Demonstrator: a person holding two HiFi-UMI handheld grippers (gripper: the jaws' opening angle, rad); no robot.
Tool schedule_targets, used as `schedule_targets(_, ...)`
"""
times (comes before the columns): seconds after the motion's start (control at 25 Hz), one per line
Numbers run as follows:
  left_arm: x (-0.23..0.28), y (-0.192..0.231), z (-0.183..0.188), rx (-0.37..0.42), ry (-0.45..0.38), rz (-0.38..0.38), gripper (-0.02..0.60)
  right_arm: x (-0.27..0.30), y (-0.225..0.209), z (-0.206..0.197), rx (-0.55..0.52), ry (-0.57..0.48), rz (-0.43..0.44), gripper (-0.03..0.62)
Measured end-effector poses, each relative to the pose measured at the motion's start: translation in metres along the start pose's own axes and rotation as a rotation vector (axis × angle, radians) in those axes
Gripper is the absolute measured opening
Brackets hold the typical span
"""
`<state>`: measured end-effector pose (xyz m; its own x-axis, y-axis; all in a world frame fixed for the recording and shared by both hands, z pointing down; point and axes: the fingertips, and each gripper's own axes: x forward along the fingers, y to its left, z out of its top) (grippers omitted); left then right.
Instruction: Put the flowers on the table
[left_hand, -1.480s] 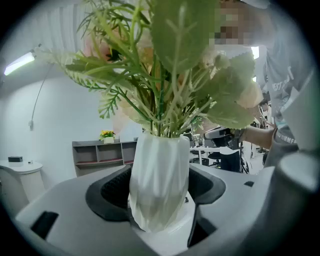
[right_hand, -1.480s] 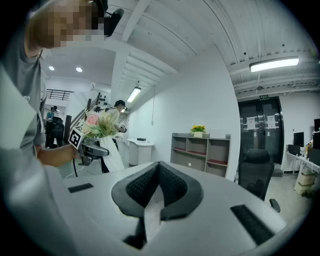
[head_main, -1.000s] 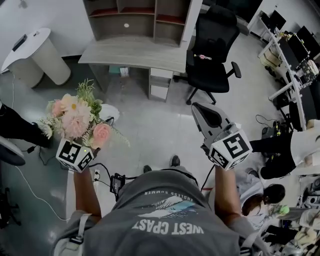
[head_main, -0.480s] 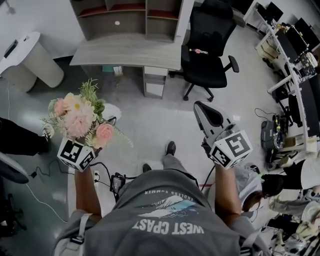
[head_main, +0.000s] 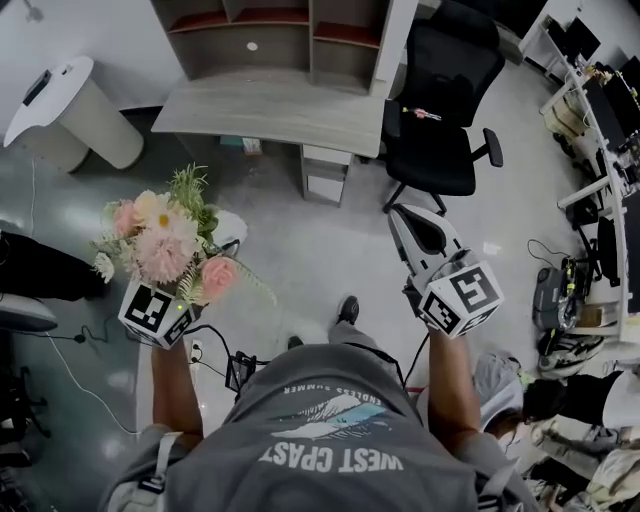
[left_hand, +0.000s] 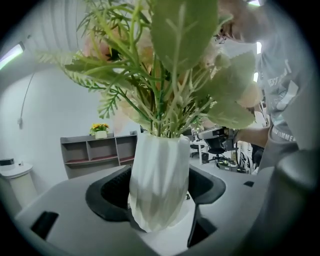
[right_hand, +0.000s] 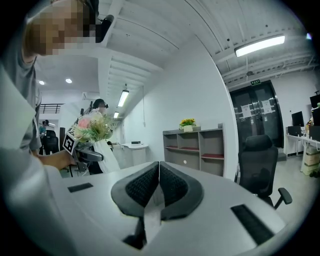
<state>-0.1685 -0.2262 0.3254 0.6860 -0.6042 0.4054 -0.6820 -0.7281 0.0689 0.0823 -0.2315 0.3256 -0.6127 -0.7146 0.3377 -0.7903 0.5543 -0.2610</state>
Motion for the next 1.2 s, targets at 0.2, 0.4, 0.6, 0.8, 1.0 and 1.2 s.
schedule_targets(0.2,0.014,0.004,-0.003,0.003,0.024,0.043,0.347,0.017,-0.023,0.002,0.005,-0.010,0.040,0.029)
schedule_targets(0.4,0.021,0.010,-0.018,-0.008,0.005,0.086,0.347,0.040,-0.033,-0.008,-0.011,-0.012,0.077,0.029)
schedule_targets(0.6,0.021,0.013,-0.020,-0.002,0.003,0.142,0.347,0.051,-0.038,-0.005,-0.032,-0.026,0.135,0.029)
schedule_targets(0.8,0.024,0.008,-0.008,0.006,-0.001,0.186,0.347,0.050,-0.048,0.000,-0.040,-0.043,0.172,0.029)
schedule_targets(1.0,0.022,0.016,-0.021,0.017,0.000,0.185,0.347,0.057,-0.045,-0.011,-0.025,-0.045,0.155,0.029)
schedule_targets(1.2,0.022,0.016,-0.022,0.010,-0.004,0.130,0.347,0.051,-0.035,-0.020,-0.020,-0.024,0.128,0.029)
